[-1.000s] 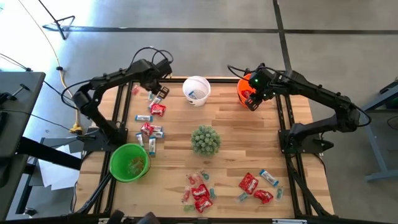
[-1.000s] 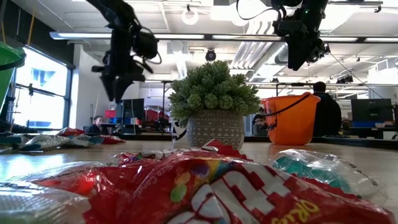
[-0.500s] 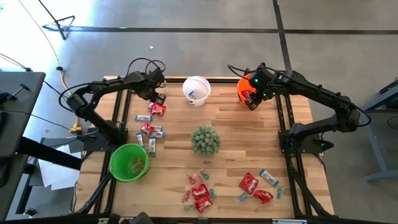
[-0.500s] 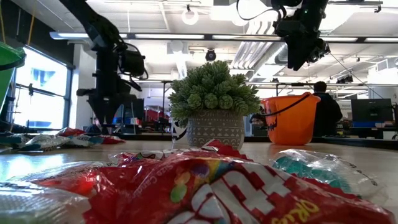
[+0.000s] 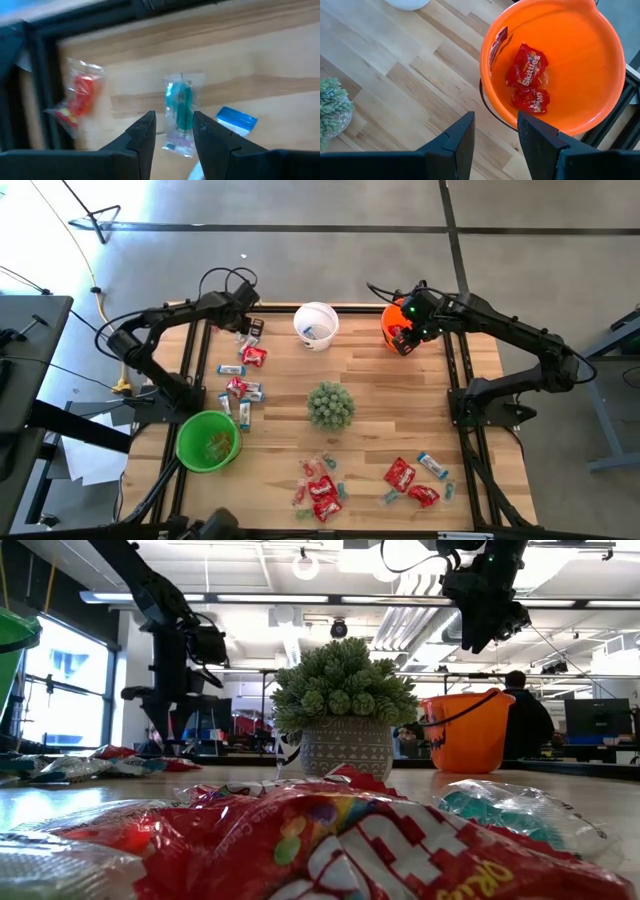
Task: Sort candy
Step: Put the blue gummy into the green bucket
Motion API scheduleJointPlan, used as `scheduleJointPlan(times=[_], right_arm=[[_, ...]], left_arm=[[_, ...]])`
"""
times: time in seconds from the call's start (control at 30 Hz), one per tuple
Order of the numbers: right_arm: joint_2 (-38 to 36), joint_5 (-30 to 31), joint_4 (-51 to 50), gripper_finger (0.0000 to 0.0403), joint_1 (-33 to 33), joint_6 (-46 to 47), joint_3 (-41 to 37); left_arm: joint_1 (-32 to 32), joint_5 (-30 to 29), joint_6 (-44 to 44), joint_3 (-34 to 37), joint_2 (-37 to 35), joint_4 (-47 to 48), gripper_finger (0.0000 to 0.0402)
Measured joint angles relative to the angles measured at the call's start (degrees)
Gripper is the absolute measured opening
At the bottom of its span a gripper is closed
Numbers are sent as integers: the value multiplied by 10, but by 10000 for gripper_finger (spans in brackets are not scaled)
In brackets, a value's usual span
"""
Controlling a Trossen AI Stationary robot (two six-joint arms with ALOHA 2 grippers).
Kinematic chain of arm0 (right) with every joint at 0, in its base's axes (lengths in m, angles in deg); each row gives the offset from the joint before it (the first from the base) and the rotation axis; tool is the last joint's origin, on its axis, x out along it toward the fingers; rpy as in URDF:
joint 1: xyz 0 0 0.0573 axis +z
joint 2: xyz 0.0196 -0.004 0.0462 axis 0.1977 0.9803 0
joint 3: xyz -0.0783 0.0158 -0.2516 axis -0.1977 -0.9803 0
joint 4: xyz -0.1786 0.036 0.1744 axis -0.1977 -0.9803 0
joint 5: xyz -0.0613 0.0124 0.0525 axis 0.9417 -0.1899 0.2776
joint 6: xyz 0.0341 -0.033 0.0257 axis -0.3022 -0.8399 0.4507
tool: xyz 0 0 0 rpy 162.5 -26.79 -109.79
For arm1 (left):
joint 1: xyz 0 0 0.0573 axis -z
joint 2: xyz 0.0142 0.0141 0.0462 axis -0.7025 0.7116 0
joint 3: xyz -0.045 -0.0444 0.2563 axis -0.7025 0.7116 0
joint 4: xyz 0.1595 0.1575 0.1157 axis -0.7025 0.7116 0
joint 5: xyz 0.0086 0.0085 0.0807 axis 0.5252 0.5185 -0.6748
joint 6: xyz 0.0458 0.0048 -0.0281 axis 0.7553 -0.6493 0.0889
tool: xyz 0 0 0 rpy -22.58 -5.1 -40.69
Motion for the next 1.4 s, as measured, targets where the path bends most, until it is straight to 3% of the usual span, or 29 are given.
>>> scheduleJointPlan(times=[0.63,0.77,0.93,1.13,1.4], right_arm=[[0,-5,-1,144,0,15,0],[0,-6,-1,144,0,15,0],[0,-6,-1,144,0,15,0],[0,-6,-1,144,0,15,0],[0,-7,-1,144,0,15,0]], left_arm=[[-11,19,5,-1,98,-32,115],[-11,31,14,-2,99,-32,85],[-10,42,16,-2,99,-25,14],[-5,57,17,2,76,5,6],[26,54,7,-6,-45,51,1]])
